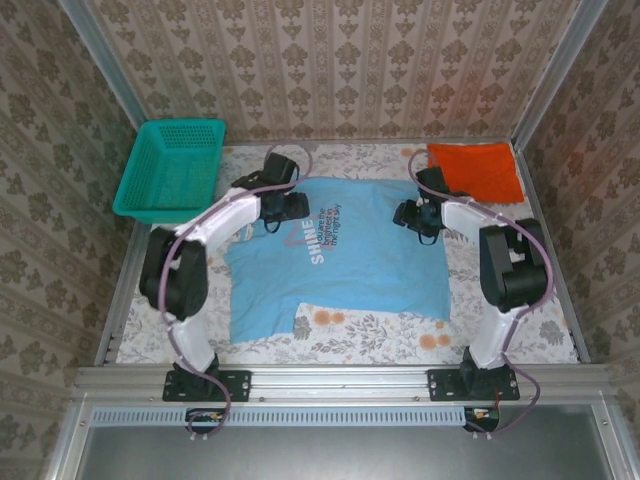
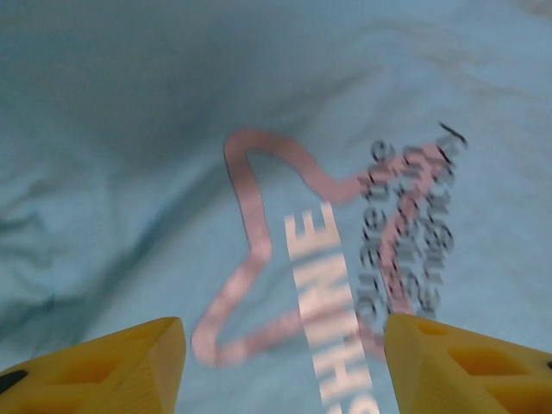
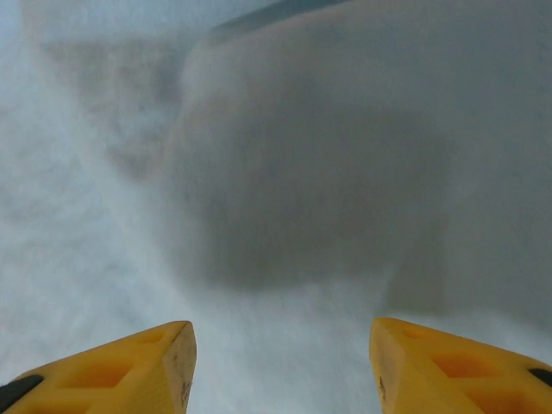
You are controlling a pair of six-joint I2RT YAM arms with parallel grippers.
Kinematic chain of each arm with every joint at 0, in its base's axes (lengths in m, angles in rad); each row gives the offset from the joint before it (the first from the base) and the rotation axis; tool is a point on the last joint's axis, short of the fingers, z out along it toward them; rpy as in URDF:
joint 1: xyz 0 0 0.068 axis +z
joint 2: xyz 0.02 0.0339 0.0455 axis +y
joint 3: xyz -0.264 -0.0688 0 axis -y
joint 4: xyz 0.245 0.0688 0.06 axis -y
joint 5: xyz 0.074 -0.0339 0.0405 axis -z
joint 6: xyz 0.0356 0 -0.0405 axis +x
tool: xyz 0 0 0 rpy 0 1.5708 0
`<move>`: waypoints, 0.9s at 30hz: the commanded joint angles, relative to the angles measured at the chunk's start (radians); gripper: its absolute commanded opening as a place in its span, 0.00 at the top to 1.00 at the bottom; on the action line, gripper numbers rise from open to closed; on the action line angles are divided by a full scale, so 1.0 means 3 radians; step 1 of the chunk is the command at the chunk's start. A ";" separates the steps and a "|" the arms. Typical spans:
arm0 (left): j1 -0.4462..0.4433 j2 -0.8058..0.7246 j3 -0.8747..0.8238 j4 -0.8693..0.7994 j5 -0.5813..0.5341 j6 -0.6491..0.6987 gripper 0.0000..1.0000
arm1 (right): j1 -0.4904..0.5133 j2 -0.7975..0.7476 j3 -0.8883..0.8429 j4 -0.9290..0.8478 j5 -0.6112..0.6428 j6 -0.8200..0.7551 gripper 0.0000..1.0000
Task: Fold and stack the t-shirts
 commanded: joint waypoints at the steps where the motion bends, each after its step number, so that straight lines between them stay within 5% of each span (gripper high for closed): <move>1: 0.0111 0.0351 0.0461 -0.0076 -0.0184 -0.0106 0.38 | 0.0021 0.0272 0.0356 -0.0033 -0.0018 0.0058 0.43; 8: 0.0486 0.1166 0.1846 -0.0524 -0.0339 0.0056 0.33 | 0.0026 0.0436 0.0375 0.0141 -0.0167 0.0132 0.47; 17: 0.0645 0.2605 0.3856 -0.0967 0.0237 0.0435 0.36 | 0.0031 0.0420 0.0155 0.0508 -0.0323 0.0188 0.47; 27: 0.0641 0.2829 0.3883 -0.0696 0.0372 0.0767 0.41 | 0.0031 0.0377 0.0067 0.0654 -0.0398 0.0209 0.48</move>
